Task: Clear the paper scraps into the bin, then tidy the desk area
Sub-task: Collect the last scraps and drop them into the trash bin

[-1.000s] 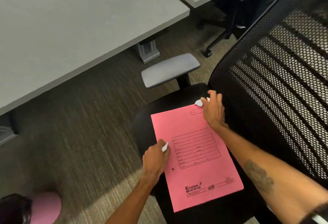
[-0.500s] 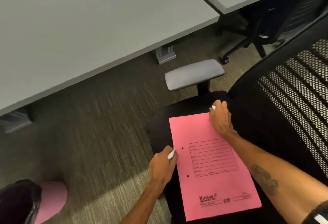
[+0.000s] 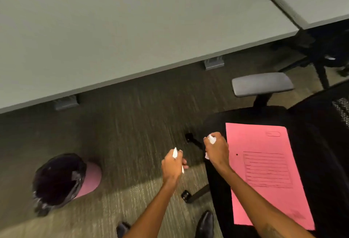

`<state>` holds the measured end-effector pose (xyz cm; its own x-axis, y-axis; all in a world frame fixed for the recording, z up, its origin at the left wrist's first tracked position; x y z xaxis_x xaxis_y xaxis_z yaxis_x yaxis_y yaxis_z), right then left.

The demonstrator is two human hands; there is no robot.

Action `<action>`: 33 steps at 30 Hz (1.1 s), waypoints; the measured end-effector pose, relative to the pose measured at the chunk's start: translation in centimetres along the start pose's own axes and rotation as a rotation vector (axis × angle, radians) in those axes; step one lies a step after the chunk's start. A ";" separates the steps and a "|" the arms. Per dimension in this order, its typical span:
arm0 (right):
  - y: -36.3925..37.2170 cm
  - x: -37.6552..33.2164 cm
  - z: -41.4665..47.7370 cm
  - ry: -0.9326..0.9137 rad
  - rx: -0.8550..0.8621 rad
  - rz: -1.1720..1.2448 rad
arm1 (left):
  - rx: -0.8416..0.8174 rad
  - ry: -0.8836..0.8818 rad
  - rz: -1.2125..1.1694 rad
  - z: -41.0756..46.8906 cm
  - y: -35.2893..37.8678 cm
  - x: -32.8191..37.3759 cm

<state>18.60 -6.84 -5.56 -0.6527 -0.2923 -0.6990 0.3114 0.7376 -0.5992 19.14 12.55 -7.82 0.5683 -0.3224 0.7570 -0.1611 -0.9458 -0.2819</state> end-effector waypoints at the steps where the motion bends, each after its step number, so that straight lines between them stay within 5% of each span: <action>1: 1.4 -0.6 -1.0 0.020 -0.041 0.006 | 0.007 -0.031 -0.009 0.2 -1.4 -0.4; 10: 16.7 -7.1 -12.3 0.168 -0.293 0.067 | 0.137 -0.231 -0.032 1.4 -17.7 -5.4; 22: 35.6 -14.7 -24.8 0.144 -0.547 -0.093 | 0.287 -0.414 0.016 2.4 -39.7 -13.7; 33: 49.3 -21.4 -32.0 0.114 -0.629 -0.172 | 0.394 -0.523 -0.126 5.5 -53.7 -18.7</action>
<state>25.81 55.21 -7.67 -0.7369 -0.3972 -0.5470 -0.2443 0.9110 -0.3324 21.60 69.56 -10.02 0.8959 -0.0558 0.4407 0.1825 -0.8583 -0.4796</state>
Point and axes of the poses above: each hand's wrist, its own z-axis towards the middle knuckle, its own y-axis out of the palm, x = y × z, the point moved 5 cm from there along z, towards the middle knuckle, and after that the axes turned 1 degree about y, right-handed, at the moved point
